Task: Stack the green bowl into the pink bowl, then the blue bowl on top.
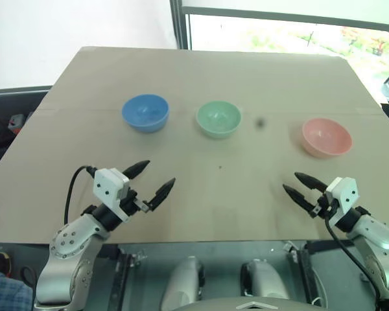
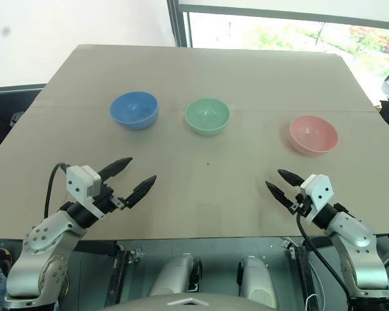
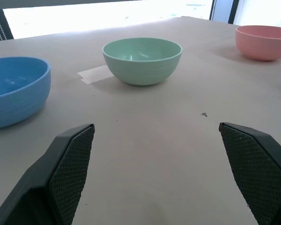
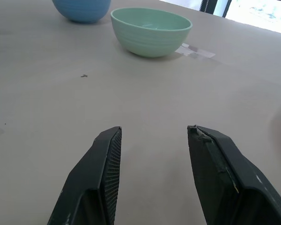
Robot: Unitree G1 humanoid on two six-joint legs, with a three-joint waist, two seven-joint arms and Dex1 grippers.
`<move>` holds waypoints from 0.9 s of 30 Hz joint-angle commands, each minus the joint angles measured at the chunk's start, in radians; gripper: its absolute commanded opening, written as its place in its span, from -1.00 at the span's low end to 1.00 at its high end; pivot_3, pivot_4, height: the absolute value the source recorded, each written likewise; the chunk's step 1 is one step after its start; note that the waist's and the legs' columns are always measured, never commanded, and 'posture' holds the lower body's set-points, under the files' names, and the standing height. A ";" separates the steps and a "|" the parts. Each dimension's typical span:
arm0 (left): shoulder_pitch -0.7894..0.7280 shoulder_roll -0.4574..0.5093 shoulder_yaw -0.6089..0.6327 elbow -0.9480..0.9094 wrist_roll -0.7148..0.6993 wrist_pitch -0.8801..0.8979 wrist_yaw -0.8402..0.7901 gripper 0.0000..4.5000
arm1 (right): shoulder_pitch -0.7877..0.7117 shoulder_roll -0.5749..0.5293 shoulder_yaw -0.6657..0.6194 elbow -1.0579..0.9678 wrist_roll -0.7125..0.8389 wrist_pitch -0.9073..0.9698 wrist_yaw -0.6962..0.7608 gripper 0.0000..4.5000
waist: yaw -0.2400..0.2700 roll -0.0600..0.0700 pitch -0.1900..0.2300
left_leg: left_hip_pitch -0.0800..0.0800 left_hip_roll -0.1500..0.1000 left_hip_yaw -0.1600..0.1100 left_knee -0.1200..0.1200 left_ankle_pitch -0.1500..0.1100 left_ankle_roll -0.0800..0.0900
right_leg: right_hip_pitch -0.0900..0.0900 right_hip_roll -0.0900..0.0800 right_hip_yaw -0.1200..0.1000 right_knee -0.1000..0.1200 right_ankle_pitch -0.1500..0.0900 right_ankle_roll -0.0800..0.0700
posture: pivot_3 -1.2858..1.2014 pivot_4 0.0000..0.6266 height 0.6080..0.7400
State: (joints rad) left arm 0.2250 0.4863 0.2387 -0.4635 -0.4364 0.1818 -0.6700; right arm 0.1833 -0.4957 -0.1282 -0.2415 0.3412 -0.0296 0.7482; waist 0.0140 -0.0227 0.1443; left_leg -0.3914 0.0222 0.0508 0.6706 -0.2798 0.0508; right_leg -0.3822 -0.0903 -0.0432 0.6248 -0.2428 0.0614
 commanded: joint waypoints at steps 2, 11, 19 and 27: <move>0.006 0.006 0.023 -0.062 -0.031 -0.006 0.004 1.00 | 0.020 -0.012 -0.029 -0.043 0.016 -0.021 0.008 0.04 | 0.000 0.000 0.000 | 0.000 0.000 0.000 0.000 0.000 0.000 | 0.000 0.000 0.000 0.000 0.000 0.000 | 0.03 -0.52 1.00; 0.004 0.002 0.018 -0.087 -0.051 0.052 0.062 1.00 | 0.030 -0.010 -0.026 -0.067 0.039 0.044 -0.010 0.04 | 0.000 0.000 0.000 | 0.001 0.000 0.000 0.000 0.000 0.000 | 0.001 0.000 0.000 0.000 0.000 0.000 | 0.03 -0.52 1.00; 0.021 0.003 0.016 -0.108 -0.101 0.099 0.070 1.00 | 0.034 -0.017 -0.021 -0.076 0.042 0.072 -0.014 0.95 | 0.001 0.000 0.000 | 0.001 0.000 0.000 0.000 0.000 0.000 | 0.001 0.000 0.000 0.000 0.000 0.000 | 0.03 -0.52 1.00; 0.014 0.028 0.013 -0.111 -0.069 0.131 0.087 1.00 | 0.034 -0.024 -0.016 -0.075 0.007 0.081 -0.026 0.95 | 0.000 0.000 0.000 | 0.001 0.000 0.000 0.000 0.000 0.000 | 0.001 0.000 0.000 0.000 0.000 0.000 | 0.03 -0.52 1.00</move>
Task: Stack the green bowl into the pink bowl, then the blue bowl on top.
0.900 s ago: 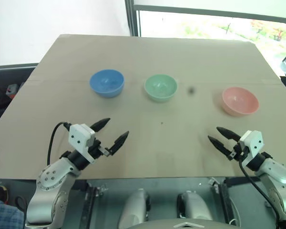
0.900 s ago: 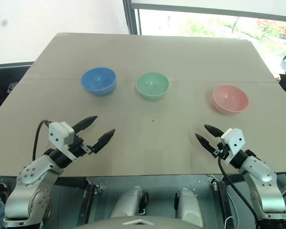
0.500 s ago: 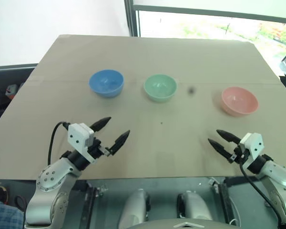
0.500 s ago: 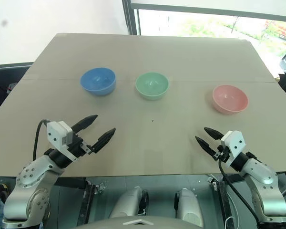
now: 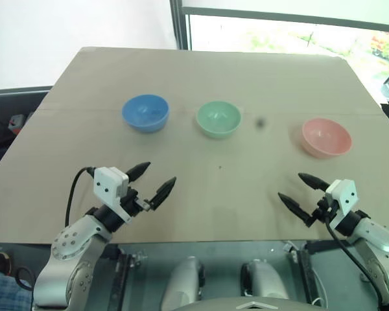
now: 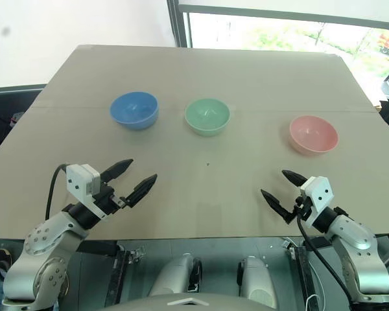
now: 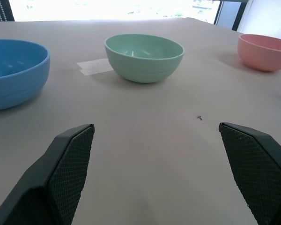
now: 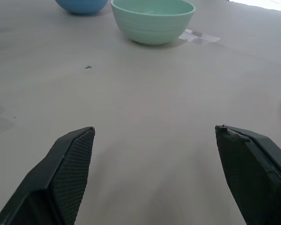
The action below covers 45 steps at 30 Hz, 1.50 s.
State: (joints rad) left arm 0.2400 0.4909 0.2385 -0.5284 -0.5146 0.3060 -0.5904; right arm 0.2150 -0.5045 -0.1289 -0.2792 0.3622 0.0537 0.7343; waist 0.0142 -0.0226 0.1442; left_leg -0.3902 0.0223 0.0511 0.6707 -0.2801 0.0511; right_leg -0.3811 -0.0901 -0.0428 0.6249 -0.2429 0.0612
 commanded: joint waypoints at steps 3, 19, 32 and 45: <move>-0.008 0.035 0.012 -0.047 0.001 0.005 -0.005 1.00 | -0.032 -0.030 -0.021 -0.017 -0.055 -0.015 -0.031 0.95 | 0.000 0.000 0.000 | 0.000 0.000 0.000 0.000 0.000 0.000 | 0.000 0.000 0.000 0.000 0.000 0.000 | 0.03 -0.52 1.00; -0.212 0.120 0.022 -0.074 -0.343 0.149 -0.134 1.00 | -0.442 -0.242 -0.003 0.263 -0.209 0.144 -0.066 0.95 | 0.000 0.002 0.001 | 0.000 -0.001 0.001 0.003 0.001 0.000 | 0.000 0.002 0.001 0.000 0.000 0.000 | 0.03 -0.52 1.00; -0.317 0.170 0.000 -0.082 -0.349 0.179 -0.151 1.00 | -0.749 -0.269 0.184 0.712 -0.386 0.137 0.046 0.95 | -0.001 0.004 0.002 | -0.001 0.000 0.002 0.000 0.001 0.000 | -0.001 0.003 0.001 -0.001 0.002 0.004 | 0.03 -0.52 1.00; -0.266 0.149 -0.010 -0.103 -0.331 0.167 -0.146 1.00 | -0.782 -0.257 0.213 0.755 -0.415 0.098 0.091 -0.80 | -0.002 0.004 0.002 | -0.001 0.000 0.002 0.001 0.001 0.000 | 0.000 0.002 0.001 -0.001 0.002 0.004 | 0.03 -0.52 1.00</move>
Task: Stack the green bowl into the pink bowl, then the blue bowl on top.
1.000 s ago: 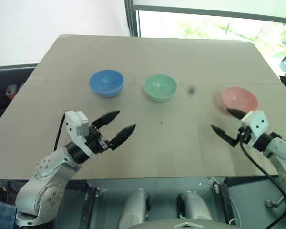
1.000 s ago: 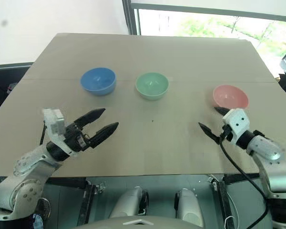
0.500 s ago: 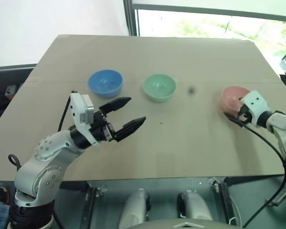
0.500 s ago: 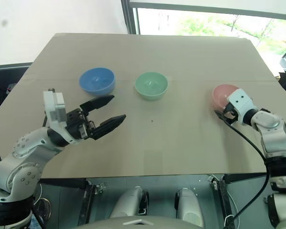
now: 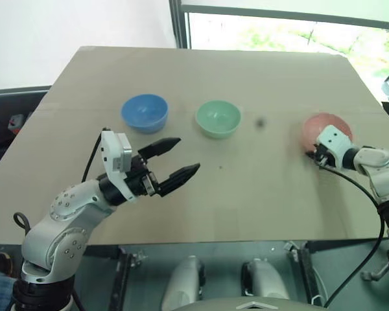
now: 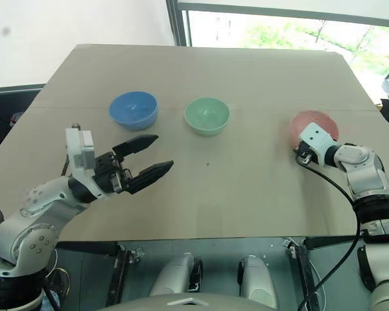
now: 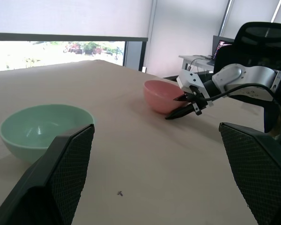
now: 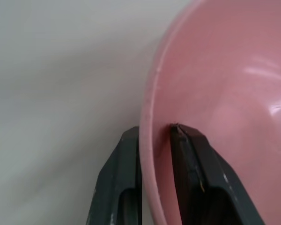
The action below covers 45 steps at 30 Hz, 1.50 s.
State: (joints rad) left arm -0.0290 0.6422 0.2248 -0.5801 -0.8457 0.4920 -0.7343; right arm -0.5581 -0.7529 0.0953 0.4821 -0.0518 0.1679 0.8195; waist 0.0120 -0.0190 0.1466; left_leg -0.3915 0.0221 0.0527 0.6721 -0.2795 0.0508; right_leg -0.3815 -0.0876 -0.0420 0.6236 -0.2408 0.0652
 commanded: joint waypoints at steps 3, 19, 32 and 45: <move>0.001 -0.005 0.004 -0.046 0.000 -0.021 -0.003 1.00 | -0.006 -0.008 -0.015 -0.013 -0.004 -0.028 0.001 -0.80 | 0.000 0.000 0.000 | 0.000 0.000 0.000 0.000 0.000 0.000 | 0.000 0.000 0.000 0.000 0.000 0.000 | 0.03 -0.52 1.00; 0.109 0.024 0.100 0.034 0.107 -0.079 -0.024 1.00 | 0.051 0.121 0.162 -0.894 0.149 0.426 0.108 -0.80 | -0.001 0.002 0.001 | -0.001 0.001 -0.001 -0.001 0.000 0.000 | -0.001 0.000 -0.002 0.000 0.000 0.000 | 0.03 -0.52 1.00; 0.119 0.049 0.141 0.061 0.110 -0.078 -0.072 1.00 | -0.013 0.241 0.486 -0.927 0.012 0.462 0.085 -0.80 | -0.001 0.000 0.000 | -0.003 0.000 -0.004 0.001 0.000 -0.001 | -0.003 0.000 -0.004 0.001 0.000 0.000 | 0.03 -0.52 1.00; 0.126 0.037 0.127 0.040 0.110 -0.074 -0.060 1.00 | -0.033 0.243 0.470 -0.889 0.005 0.471 0.109 0.96 | -0.001 -0.001 0.000 | -0.004 0.000 -0.004 0.000 0.000 -0.001 | -0.003 0.000 -0.004 0.001 0.000 0.000 | 0.03 -0.52 1.00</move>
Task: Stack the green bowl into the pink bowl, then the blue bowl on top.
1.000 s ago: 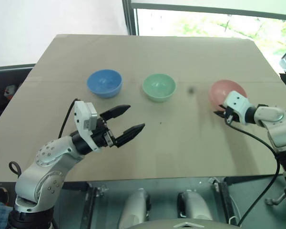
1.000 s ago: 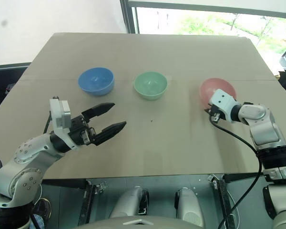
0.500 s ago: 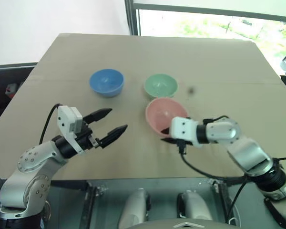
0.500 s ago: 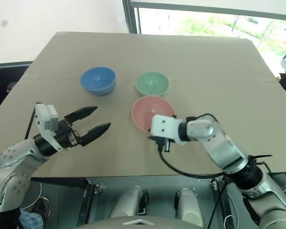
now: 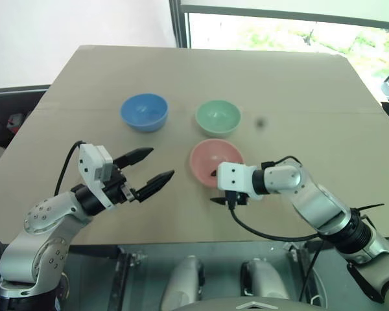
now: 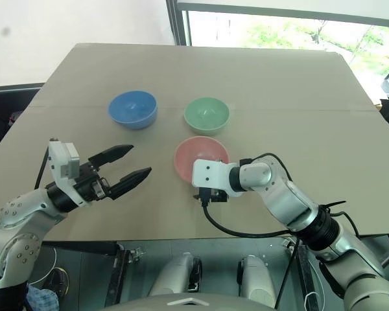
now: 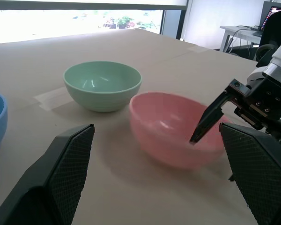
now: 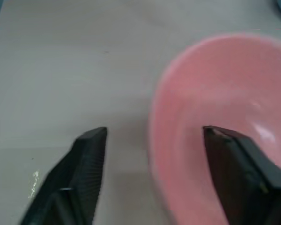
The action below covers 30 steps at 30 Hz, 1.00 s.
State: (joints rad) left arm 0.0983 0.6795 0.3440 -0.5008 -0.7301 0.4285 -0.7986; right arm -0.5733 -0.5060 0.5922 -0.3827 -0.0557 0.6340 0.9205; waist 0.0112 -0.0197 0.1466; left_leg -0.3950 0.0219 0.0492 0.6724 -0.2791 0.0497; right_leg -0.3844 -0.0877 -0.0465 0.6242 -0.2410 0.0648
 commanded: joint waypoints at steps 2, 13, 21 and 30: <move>-0.008 0.000 0.004 -0.036 -0.004 -0.010 0.005 1.00 | -0.022 -0.005 -0.049 -0.031 0.020 0.015 0.009 0.96 | 0.000 0.000 0.000 | 0.000 0.000 0.000 0.000 0.000 0.000 | 0.000 0.000 0.000 0.000 0.000 0.000 | 0.03 -0.52 1.00; -0.086 0.004 -0.054 -0.010 0.035 0.009 0.043 1.00 | 0.008 0.013 -0.583 -0.209 0.386 0.289 -0.031 0.96 | 0.001 0.000 0.001 | -0.001 0.000 -0.001 -0.001 0.000 0.000 | 0.000 -0.001 -0.001 -0.001 0.000 0.000 | 0.03 -0.52 1.00; -0.148 -0.013 -0.071 0.034 0.015 0.018 0.028 1.00 | 0.043 -0.007 -0.746 -0.073 0.402 0.167 -0.157 0.96 | 0.001 0.000 0.001 | -0.001 -0.001 0.000 -0.001 0.000 0.000 | 0.000 -0.001 0.000 0.000 0.000 0.000 | 0.03 -0.52 1.00; -0.150 -0.015 -0.053 0.037 0.037 0.006 0.049 1.00 | -0.100 0.026 -0.495 0.250 0.247 -0.071 -0.173 0.96 | -0.022 0.000 0.001 | -0.001 0.000 0.002 -0.001 0.000 0.000 | -0.002 0.001 0.002 0.001 0.000 0.000 | 0.03 -0.52 1.00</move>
State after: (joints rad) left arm -0.0578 0.6610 0.2659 -0.4391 -0.6981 0.4513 -0.7561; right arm -0.6360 -0.4829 0.0654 -0.1667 0.2211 0.6198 0.7379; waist -0.0107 -0.0194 0.1476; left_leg -0.3962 0.0216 0.0509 0.6712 -0.2792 0.0502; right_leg -0.3860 -0.0872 -0.0443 0.6250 -0.2408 0.0652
